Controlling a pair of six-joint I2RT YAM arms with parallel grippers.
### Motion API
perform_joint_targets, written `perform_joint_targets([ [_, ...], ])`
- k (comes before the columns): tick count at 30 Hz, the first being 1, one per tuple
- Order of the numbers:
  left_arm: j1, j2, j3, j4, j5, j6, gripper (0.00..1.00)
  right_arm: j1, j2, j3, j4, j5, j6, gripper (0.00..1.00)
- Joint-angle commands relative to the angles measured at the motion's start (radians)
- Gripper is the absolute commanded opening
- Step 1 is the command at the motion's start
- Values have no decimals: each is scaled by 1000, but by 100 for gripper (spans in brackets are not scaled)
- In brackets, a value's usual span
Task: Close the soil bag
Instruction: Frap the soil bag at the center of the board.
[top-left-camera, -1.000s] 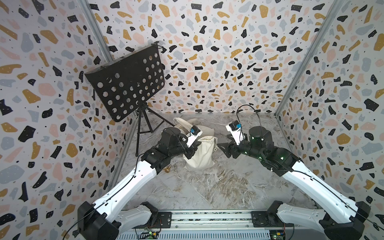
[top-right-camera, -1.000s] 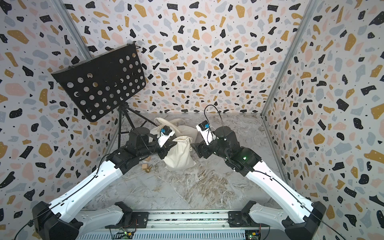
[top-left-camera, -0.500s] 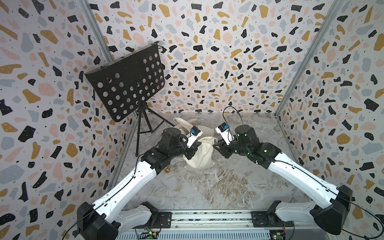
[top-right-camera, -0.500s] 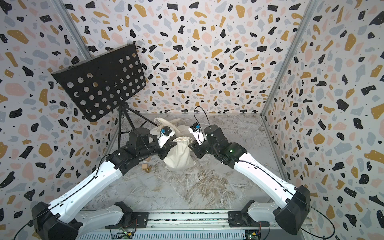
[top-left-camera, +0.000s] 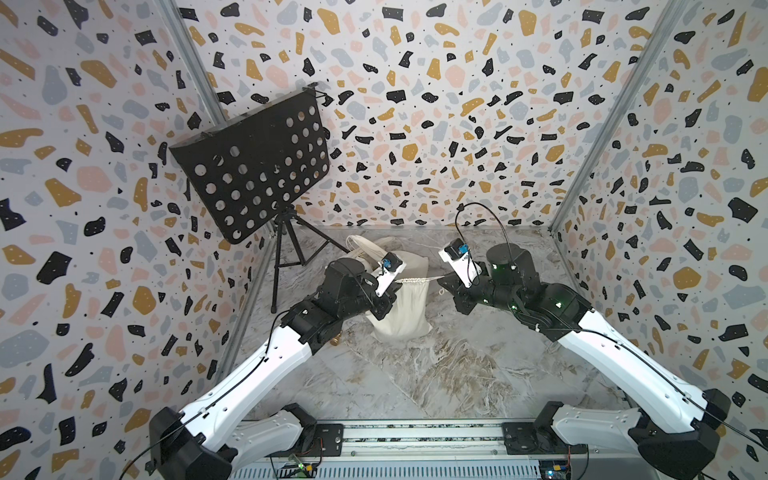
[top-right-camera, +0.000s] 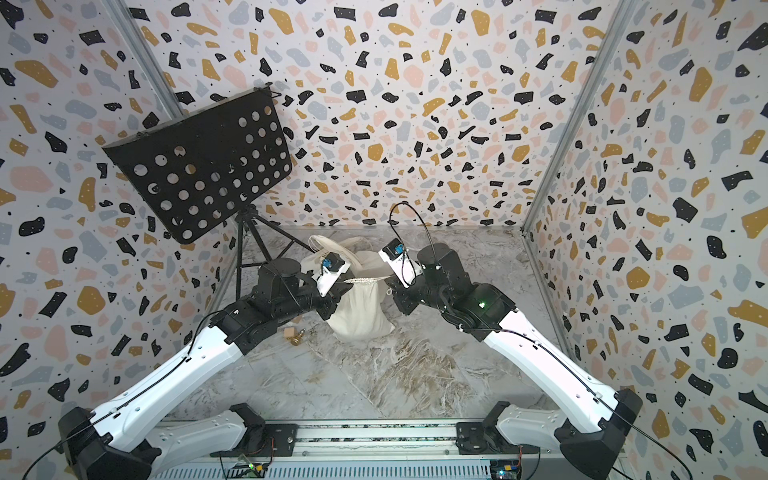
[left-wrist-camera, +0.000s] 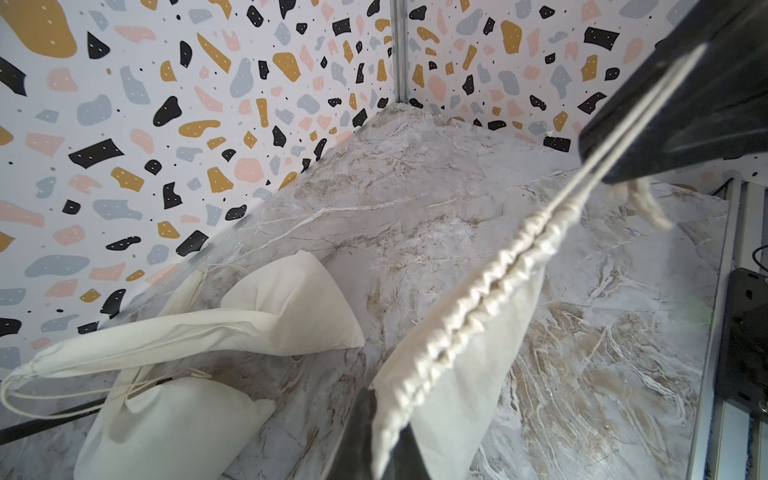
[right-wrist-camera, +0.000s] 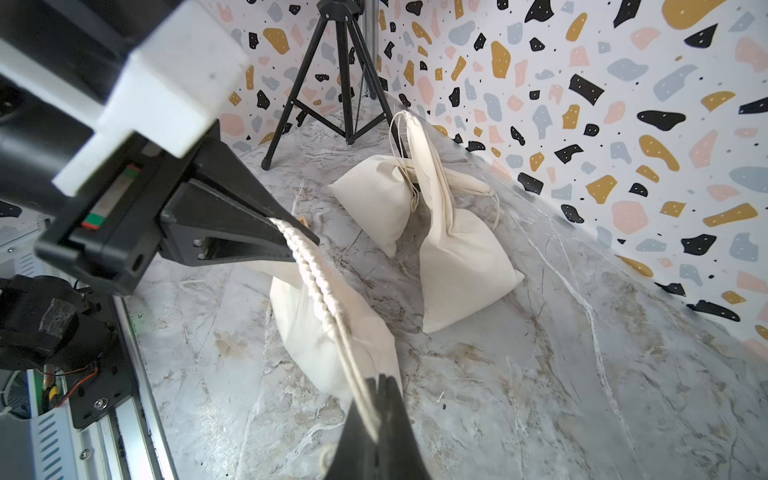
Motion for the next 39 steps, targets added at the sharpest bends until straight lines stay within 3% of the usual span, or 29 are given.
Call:
perform_joint_targets([
  [1,27,-12,57,18,-46,-38,28,-12,-4,116,-20,-6,-15,0],
  [6,3,-34,85,89,81,-62,52,-1,43,177,-24,-14,-26,0],
  [13,-58,16,171,85,132,-39,61,7,63,207,-44,-15,-30,0],
  [18,-102,65,215,84,166,-25,62,9,56,214,-46,-3,-32,0],
  [31,-158,142,235,64,95,10,63,11,14,218,-47,4,-39,0],
  [39,-180,207,318,7,90,43,45,11,-4,220,-51,1,-40,0],
])
